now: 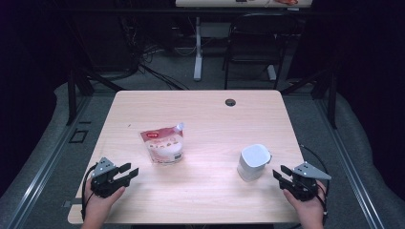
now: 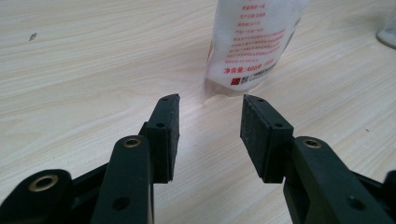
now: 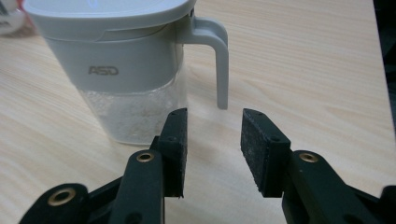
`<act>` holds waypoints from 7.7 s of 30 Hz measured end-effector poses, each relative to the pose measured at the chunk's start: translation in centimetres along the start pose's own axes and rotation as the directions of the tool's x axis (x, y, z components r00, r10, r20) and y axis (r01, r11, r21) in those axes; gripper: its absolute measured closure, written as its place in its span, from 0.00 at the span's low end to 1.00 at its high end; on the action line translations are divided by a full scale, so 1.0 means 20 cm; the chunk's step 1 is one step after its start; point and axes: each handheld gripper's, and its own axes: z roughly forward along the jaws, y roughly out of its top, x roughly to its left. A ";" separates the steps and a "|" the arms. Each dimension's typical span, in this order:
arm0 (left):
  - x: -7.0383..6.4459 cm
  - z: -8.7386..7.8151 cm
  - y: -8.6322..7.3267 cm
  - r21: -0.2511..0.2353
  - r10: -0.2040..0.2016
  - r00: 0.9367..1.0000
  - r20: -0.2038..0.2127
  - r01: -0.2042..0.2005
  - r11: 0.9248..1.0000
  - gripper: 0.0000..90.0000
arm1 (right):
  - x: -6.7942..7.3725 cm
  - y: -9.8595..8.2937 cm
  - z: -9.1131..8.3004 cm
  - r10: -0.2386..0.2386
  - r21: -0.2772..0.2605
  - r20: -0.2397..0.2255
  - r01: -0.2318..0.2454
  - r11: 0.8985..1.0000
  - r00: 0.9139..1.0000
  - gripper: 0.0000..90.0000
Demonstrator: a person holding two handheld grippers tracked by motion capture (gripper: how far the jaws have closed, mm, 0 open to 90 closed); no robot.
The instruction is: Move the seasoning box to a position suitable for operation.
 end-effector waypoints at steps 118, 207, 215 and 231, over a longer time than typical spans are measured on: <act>-0.05 -0.01 0.00 -0.015 0.034 0.999 0.010 -0.034 0.999 0.65 | 0.53 0.10 0.21 -0.061 0.013 -0.177 0.065 0.998 0.982 0.88; -0.61 0.17 0.26 0.009 0.188 0.933 0.306 -0.200 0.980 0.87 | 0.54 0.30 0.01 -0.154 -0.075 -0.373 0.136 0.988 0.915 1.00; -0.71 0.20 0.30 0.006 0.205 0.907 0.367 -0.223 0.975 1.00 | 0.54 0.29 0.01 -0.149 -0.080 -0.377 0.128 0.989 0.914 1.00; -0.81 0.29 0.31 0.031 0.237 0.877 0.417 -0.275 0.961 1.00 | 0.54 0.29 0.01 -0.150 -0.082 -0.378 0.128 0.988 0.914 1.00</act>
